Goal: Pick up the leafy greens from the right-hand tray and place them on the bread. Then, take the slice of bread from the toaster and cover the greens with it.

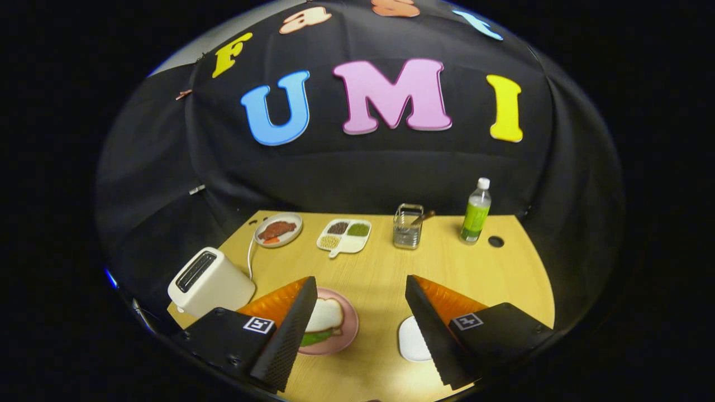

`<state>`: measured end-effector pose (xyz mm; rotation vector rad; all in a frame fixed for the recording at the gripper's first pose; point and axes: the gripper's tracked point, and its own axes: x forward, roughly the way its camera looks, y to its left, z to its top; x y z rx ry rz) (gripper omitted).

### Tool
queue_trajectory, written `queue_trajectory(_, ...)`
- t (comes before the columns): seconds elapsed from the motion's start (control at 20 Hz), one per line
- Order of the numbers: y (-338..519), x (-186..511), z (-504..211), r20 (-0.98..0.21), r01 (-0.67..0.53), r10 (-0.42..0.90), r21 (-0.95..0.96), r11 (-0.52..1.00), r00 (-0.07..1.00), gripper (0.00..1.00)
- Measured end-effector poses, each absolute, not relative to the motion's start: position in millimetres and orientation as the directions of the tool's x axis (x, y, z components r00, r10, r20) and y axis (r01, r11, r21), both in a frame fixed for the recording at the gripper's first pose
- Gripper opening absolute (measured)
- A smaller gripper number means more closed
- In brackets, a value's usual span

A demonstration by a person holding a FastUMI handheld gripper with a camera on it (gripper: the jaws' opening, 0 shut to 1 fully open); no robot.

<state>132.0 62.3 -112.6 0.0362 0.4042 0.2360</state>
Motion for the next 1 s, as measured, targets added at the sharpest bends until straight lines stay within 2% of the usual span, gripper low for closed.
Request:
queue_trajectory(0.25, 24.9, 88.3, -34.1, -0.186, -0.089, 0.087, -0.004, 0.996, 0.979, 0.99)
queue_trajectory(0.45, 23.2, 37.0, 5.6, -0.085, -0.016, 0.011, -0.052, 0.999, 0.996, 0.98)
queue_trajectory(0.7, 33.5, -9.2, 20.3, -0.054, 0.037, -0.04, -0.053, 0.998, 0.998, 0.98)
queue_trajectory(1.0, 34.9, -22.5, 33.5, -0.043, 0.082, -0.085, -0.059, 0.995, 0.995, 0.98)
